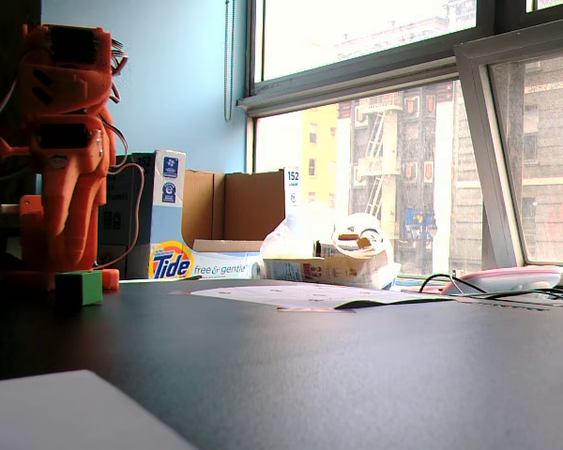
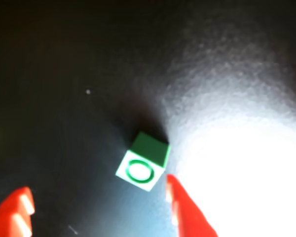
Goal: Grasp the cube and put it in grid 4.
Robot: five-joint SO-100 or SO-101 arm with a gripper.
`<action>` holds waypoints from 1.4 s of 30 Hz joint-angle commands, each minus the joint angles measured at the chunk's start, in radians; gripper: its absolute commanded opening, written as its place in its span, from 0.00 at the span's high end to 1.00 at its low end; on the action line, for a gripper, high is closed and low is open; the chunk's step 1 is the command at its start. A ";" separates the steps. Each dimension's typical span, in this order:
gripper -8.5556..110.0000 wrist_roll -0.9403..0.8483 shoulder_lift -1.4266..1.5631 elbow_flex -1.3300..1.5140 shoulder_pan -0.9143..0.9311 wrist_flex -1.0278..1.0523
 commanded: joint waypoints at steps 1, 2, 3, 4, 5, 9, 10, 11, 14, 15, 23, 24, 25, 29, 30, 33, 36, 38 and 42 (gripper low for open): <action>0.57 0.011 -0.020 -0.014 0.029 -0.023; 0.57 0.014 -0.026 -0.002 0.029 -0.032; 0.57 0.015 -0.031 0.012 0.031 -0.044; 0.57 0.017 -0.035 0.029 0.029 -0.060; 0.57 0.017 -0.037 0.046 0.026 -0.080; 0.58 0.023 -0.049 0.077 0.012 -0.115; 0.58 0.023 -0.051 0.083 0.003 -0.120; 0.58 0.023 -0.052 0.091 -0.003 -0.129; 0.58 0.023 -0.060 0.112 -0.026 -0.163; 0.58 0.023 -0.063 0.117 -0.034 -0.173; 0.73 0.021 -0.080 0.120 -0.060 -0.198; 0.76 0.021 -0.080 0.120 -0.058 -0.198; 0.79 0.023 -0.081 0.120 -0.058 -0.199; 0.93 0.026 -0.086 0.120 -0.055 -0.199; 0.93 0.026 -0.086 0.123 -0.055 -0.202; 0.93 0.021 -0.086 0.127 -0.054 -0.218; 0.93 0.012 -0.087 0.124 -0.060 -0.221; 0.93 0.002 -0.098 0.098 -0.060 -0.209; 0.93 -0.040 -0.170 -0.049 -0.067 -0.130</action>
